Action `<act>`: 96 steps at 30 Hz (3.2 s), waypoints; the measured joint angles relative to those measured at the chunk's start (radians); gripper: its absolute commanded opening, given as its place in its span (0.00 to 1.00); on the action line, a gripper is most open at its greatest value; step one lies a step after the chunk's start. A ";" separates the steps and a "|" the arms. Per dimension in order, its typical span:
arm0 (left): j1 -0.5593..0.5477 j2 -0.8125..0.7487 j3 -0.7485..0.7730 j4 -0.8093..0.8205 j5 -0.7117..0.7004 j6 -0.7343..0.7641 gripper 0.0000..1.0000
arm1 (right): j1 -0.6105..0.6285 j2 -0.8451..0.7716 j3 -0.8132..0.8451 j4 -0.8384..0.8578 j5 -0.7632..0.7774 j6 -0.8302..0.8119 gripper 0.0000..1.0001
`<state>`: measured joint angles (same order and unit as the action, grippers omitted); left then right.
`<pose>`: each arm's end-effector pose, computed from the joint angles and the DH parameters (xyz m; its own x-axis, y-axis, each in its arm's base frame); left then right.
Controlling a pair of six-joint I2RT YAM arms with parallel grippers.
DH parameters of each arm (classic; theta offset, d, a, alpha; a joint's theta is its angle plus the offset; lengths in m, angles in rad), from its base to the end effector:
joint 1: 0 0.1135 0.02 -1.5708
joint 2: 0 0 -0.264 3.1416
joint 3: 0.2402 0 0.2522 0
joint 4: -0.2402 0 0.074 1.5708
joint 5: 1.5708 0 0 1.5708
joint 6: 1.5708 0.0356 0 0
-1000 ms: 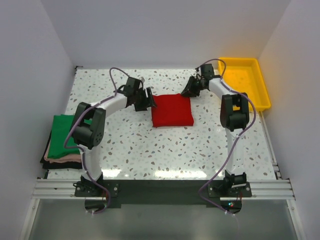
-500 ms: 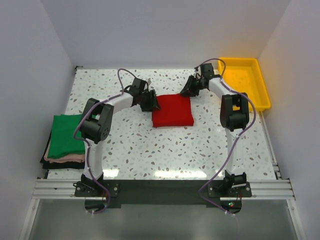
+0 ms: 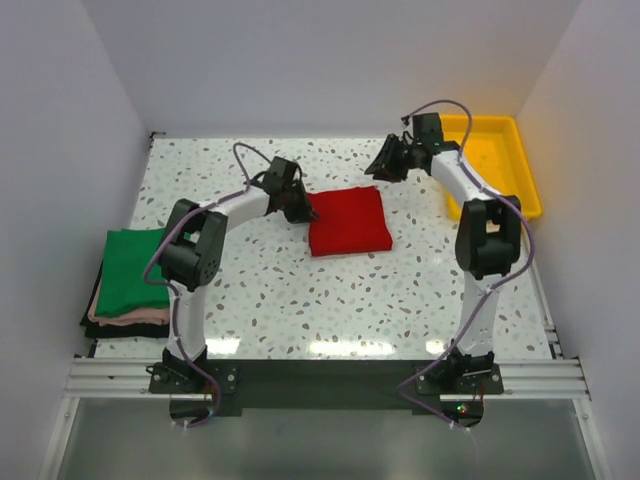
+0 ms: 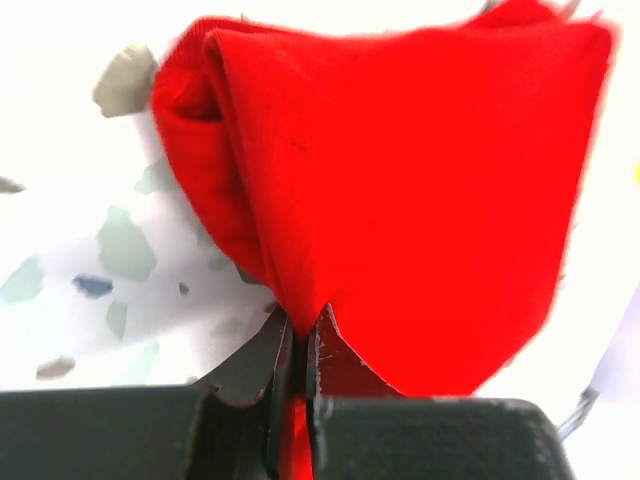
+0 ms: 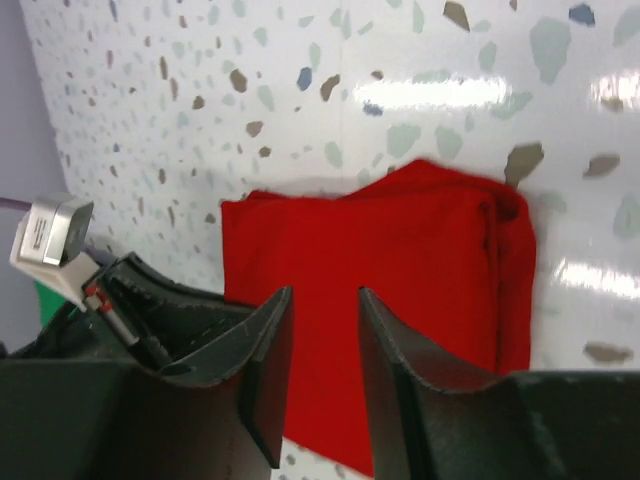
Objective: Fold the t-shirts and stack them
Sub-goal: Neatly place the folded tshirt to the corner
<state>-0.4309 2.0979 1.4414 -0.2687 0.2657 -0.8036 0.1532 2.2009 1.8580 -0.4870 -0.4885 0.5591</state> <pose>0.4037 -0.1959 0.1531 -0.8972 -0.3520 -0.2667 -0.1430 0.8029 -0.5787 0.4892 0.0924 0.2232 -0.8557 0.3418 -0.3885 0.0072 0.7586 0.6516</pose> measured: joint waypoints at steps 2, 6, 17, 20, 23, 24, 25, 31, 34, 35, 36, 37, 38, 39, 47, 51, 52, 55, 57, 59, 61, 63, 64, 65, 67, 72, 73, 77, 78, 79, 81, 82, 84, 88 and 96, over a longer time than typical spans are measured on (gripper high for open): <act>0.008 -0.034 0.000 -0.007 -0.021 -0.036 0.00 | 0.004 -0.122 -0.101 0.022 0.031 0.013 0.39; 0.056 -0.125 0.000 -0.010 -0.054 -0.089 0.00 | 0.022 -0.370 -0.292 0.066 0.089 0.034 0.39; 0.267 -0.293 0.063 -0.117 -0.200 -0.147 0.00 | 0.157 -0.579 -0.511 0.083 0.171 0.038 0.38; 0.309 -0.333 0.096 -0.166 -0.225 -0.139 0.00 | 0.183 -0.593 -0.536 0.081 0.184 0.033 0.37; 0.370 -0.388 0.127 -0.212 -0.225 -0.118 0.00 | 0.193 -0.613 -0.550 0.078 0.185 0.027 0.37; 0.396 -0.404 0.140 -0.228 -0.219 -0.109 0.00 | 0.193 -0.620 -0.552 0.077 0.186 0.024 0.37; 0.417 -0.416 0.150 -0.236 -0.216 -0.099 0.00 | 0.193 -0.626 -0.552 0.075 0.186 0.023 0.37; 0.570 -0.480 0.206 -0.301 -0.171 -0.023 0.00 | 0.193 -0.655 -0.556 0.074 0.185 0.020 0.36; 0.628 -0.497 0.217 -0.341 -0.137 0.016 0.00 | 0.193 -0.659 -0.557 0.072 0.184 0.019 0.36; 0.645 -0.502 0.217 -0.356 -0.129 0.030 0.00 | 0.193 -0.659 -0.557 0.072 0.184 0.019 0.36; 0.661 -0.508 0.217 -0.372 -0.120 0.042 0.00 | 0.194 -0.659 -0.557 0.072 0.184 0.019 0.36; 0.678 -0.514 0.216 -0.389 -0.113 0.057 0.00 | 0.194 -0.660 -0.557 0.072 0.184 0.018 0.35; 0.693 -0.523 0.214 -0.407 -0.110 0.068 0.00 | 0.195 -0.659 -0.557 0.072 0.184 0.018 0.35; 0.709 -0.535 0.205 -0.414 -0.104 0.081 0.00 | 0.195 -0.660 -0.557 0.072 0.183 0.018 0.35; 0.818 -0.661 0.130 -0.486 -0.080 0.164 0.00 | 0.214 -0.660 -0.558 0.070 0.183 0.017 0.34; 0.834 -0.691 0.120 -0.517 -0.081 0.197 0.00 | 0.222 -0.660 -0.558 0.067 0.183 0.017 0.34; 0.834 -0.697 0.118 -0.525 -0.083 0.205 0.00 | 0.224 -0.661 -0.558 0.066 0.183 0.016 0.34; 0.836 -0.715 0.108 -0.542 -0.095 0.225 0.00 | 0.229 -0.668 -0.558 0.056 0.184 0.016 0.33; 0.837 -0.735 0.085 -0.546 -0.113 0.238 0.00 | 0.233 -0.677 -0.558 0.049 0.184 0.015 0.33; 0.840 -0.757 0.056 -0.554 -0.129 0.248 0.00 | 0.241 -0.686 -0.558 0.041 0.184 0.011 0.33; 0.846 -0.782 0.026 -0.569 -0.153 0.257 0.00 | 0.252 -0.695 -0.560 0.034 0.184 0.006 0.33; 0.855 -0.807 -0.002 -0.581 -0.185 0.270 0.00 | 0.264 -0.702 -0.567 0.030 0.184 0.000 0.33; 0.858 -0.819 -0.017 -0.586 -0.201 0.274 0.00 | 0.269 -0.704 -0.572 0.027 0.184 -0.003 0.33; 0.861 -0.834 -0.033 -0.588 -0.220 0.277 0.00 | 0.274 -0.705 -0.575 0.021 0.184 -0.005 0.33; 0.864 -0.859 -0.061 -0.591 -0.254 0.279 0.00 | 0.282 -0.705 -0.583 0.014 0.184 -0.011 0.33; 0.869 -0.954 -0.176 -0.591 -0.327 0.285 0.00 | 0.301 -0.731 -0.623 -0.018 0.185 -0.029 0.33; 0.870 -0.974 -0.203 -0.592 -0.344 0.284 0.00 | 0.304 -0.737 -0.630 -0.023 0.185 -0.031 0.33; 0.873 -1.048 -0.294 -0.602 -0.438 0.281 0.33 | 0.318 -0.766 -0.660 -0.026 0.185 -0.042 0.33; 0.874 -1.062 -0.306 -0.609 -0.465 0.283 0.48 | 0.320 -0.773 -0.669 -0.027 0.185 -0.044 0.33; 0.875 -1.075 -0.312 -0.617 -0.492 0.281 0.64 | 0.323 -0.777 -0.675 -0.029 0.185 -0.046 0.33; 0.876 -1.097 -0.312 -0.624 -0.544 0.271 0.96 | 0.330 -0.782 -0.688 -0.031 0.184 -0.048 0.33; 0.876 -1.109 -0.312 -0.624 -0.567 0.259 1.00 | 0.333 -0.782 -0.691 -0.033 0.184 -0.049 0.33; 0.877 -1.135 -0.314 -0.622 -0.588 0.247 1.00 | 0.339 -0.782 -0.698 -0.036 0.184 -0.053 0.33; 0.877 -1.174 -0.319 -0.608 -0.545 0.245 1.00 | 0.345 -0.787 -0.704 -0.043 0.186 -0.059 0.34; 0.877 -1.157 -0.349 -0.525 -0.385 0.246 1.00 | 0.346 -0.817 -0.713 -0.047 0.206 -0.063 0.34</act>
<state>0.4465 0.9405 1.0924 -0.7937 -0.1196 -0.5579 0.4992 1.3842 1.1454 -0.5343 -0.2825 0.4957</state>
